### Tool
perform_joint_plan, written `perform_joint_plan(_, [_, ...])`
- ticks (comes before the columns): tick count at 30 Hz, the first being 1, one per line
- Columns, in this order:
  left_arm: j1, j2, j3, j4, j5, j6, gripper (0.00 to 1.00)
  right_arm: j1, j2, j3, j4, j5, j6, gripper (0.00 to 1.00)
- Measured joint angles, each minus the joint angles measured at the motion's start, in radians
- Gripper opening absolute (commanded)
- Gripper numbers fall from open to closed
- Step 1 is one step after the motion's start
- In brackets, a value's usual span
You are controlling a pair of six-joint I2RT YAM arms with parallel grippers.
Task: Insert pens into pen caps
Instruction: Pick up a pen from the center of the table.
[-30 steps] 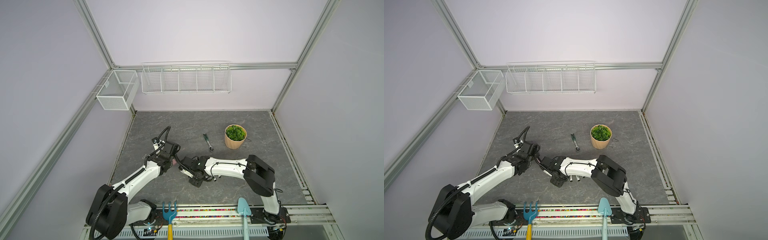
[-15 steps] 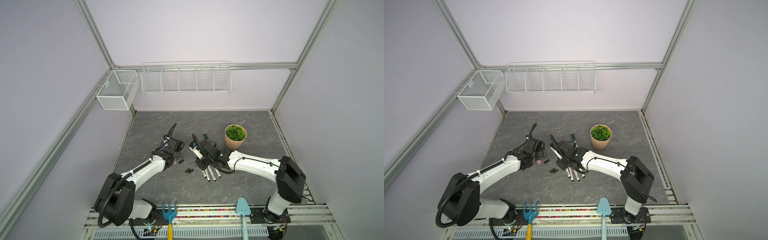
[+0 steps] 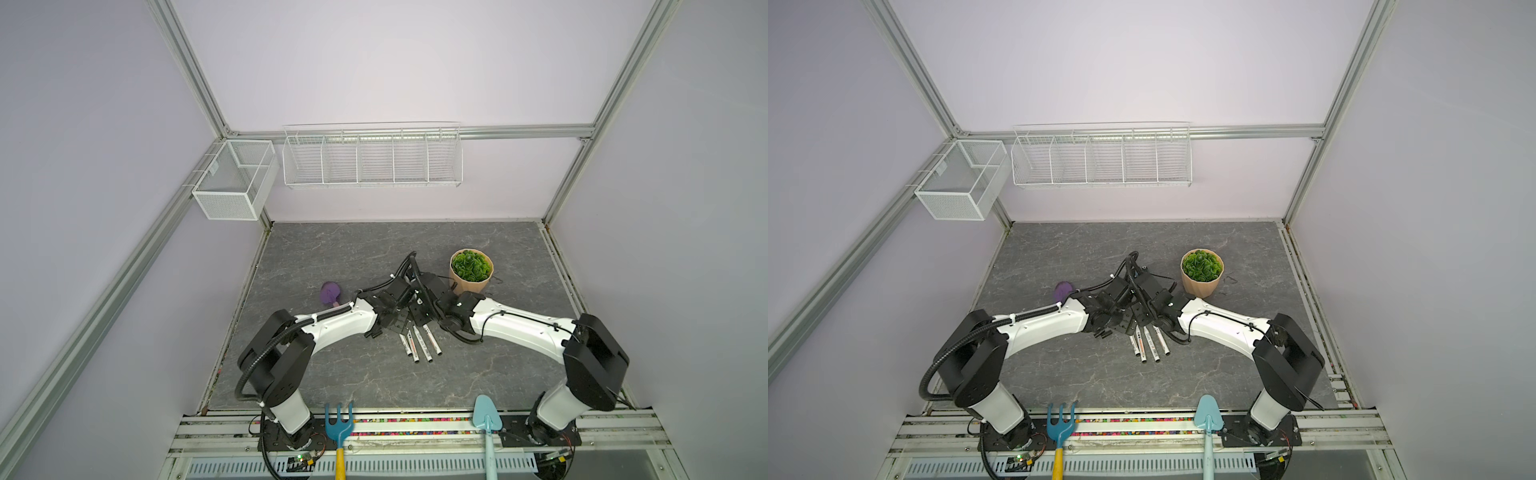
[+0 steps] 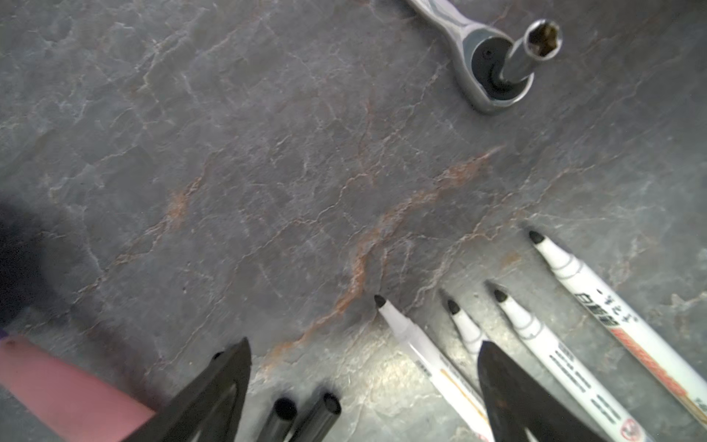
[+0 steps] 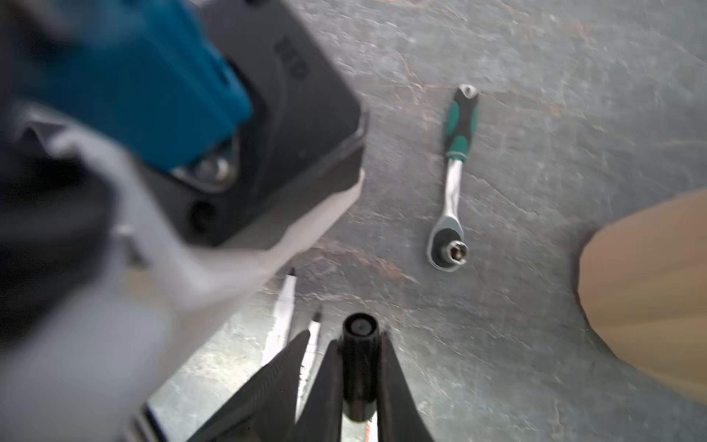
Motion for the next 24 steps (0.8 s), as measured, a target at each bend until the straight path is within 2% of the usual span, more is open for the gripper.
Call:
perform_joint_plan(9, [-0.042, 0.048, 0.028, -0.069, 0.007, 0.036, 0.86, -0.023, -0.075, -0.069, 0.005, 0.014, 0.018, 0.13])
perform_joint_plan(14, [-0.051, 0.05, 0.024, -0.084, 0.007, 0.046, 0.8, -0.025, -0.078, -0.082, 0.005, 0.01, 0.022, 0.12])
perform_joint_plan(19, [-0.052, 0.051, 0.007, -0.09, 0.013, 0.046, 0.79, -0.025, -0.078, -0.09, 0.002, 0.01, 0.023, 0.13])
perform_joint_plan(24, [-0.052, 0.051, 0.0, -0.096, 0.019, 0.048, 0.65, -0.025, -0.078, -0.091, 0.0, 0.007, 0.026, 0.13])
